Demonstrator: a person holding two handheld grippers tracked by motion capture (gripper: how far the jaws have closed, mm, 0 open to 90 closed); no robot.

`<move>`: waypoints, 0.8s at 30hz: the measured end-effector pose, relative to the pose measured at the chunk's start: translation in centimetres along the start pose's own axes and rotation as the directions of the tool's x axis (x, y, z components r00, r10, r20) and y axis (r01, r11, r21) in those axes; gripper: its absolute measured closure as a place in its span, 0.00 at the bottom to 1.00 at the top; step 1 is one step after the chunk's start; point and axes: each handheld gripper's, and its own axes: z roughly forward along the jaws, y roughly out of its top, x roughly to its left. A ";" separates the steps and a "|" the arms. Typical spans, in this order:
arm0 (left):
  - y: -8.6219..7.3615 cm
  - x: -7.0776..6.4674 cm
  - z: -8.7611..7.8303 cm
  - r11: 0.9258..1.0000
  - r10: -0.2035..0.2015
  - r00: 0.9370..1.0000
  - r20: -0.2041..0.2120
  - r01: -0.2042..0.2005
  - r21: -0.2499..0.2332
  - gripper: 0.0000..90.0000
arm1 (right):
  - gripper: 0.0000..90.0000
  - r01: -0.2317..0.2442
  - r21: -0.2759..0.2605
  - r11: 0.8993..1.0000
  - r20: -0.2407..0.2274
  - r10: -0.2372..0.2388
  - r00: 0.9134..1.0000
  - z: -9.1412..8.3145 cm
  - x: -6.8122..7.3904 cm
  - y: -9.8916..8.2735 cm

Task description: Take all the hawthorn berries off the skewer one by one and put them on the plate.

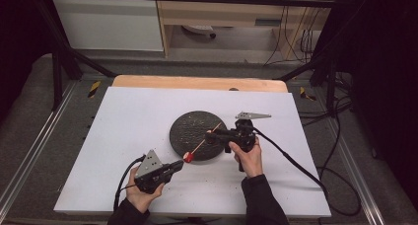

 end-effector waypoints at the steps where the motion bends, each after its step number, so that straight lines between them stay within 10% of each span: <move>1: 0.0 0.0 0.0 1.000 -0.002 1.000 -0.001 0.002 -0.001 0.98 | 0.68 -0.002 -0.005 1.000 0.005 0.002 1.000 -0.2 -0.2 0.3; 24: -0.3 1.0 -0.7 1.000 -0.010 0.999 -0.030 0.010 -0.001 0.98 | 0.68 -0.027 -0.090 0.996 0.153 0.041 0.987 -3.2 -3.2 4.4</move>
